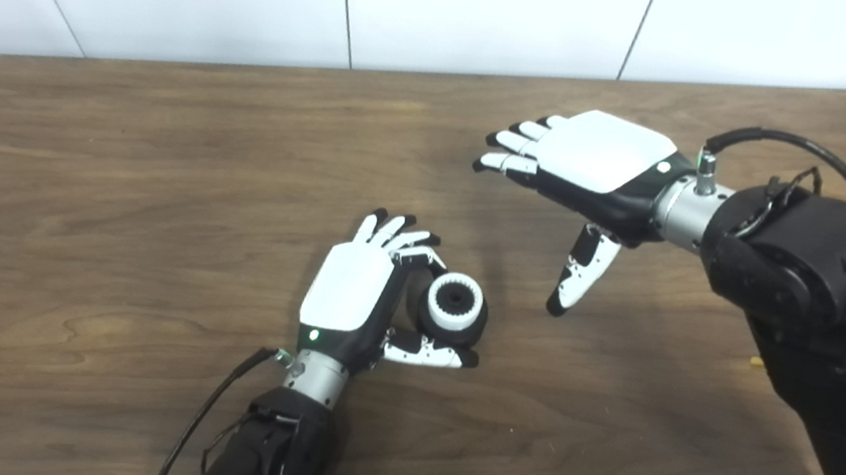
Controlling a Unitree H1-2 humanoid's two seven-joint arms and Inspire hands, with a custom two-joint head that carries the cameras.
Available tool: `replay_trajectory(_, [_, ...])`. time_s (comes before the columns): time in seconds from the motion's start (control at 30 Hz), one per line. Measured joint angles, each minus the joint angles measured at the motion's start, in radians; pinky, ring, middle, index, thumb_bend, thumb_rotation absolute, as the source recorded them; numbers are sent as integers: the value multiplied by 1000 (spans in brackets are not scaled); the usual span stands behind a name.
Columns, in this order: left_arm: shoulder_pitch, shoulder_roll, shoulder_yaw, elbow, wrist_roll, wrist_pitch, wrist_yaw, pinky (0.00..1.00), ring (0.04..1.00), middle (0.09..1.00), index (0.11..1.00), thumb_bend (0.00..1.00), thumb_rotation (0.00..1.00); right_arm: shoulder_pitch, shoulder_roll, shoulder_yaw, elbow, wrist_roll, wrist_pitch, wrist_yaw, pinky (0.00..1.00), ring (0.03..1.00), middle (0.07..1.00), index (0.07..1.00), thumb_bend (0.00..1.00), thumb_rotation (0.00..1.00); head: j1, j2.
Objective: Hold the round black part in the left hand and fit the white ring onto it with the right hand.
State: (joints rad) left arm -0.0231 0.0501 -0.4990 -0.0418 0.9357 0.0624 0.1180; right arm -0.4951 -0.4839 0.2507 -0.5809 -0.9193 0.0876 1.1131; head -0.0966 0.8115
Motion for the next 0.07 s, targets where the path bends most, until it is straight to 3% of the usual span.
replay_trajectory(0.07, [0, 2, 0, 0, -2, 0, -2, 1000, 916, 790, 489, 522, 61, 4, 0, -4, 0, 0, 5, 0, 1000, 1000, 1000, 932, 1000, 378, -3, -2])
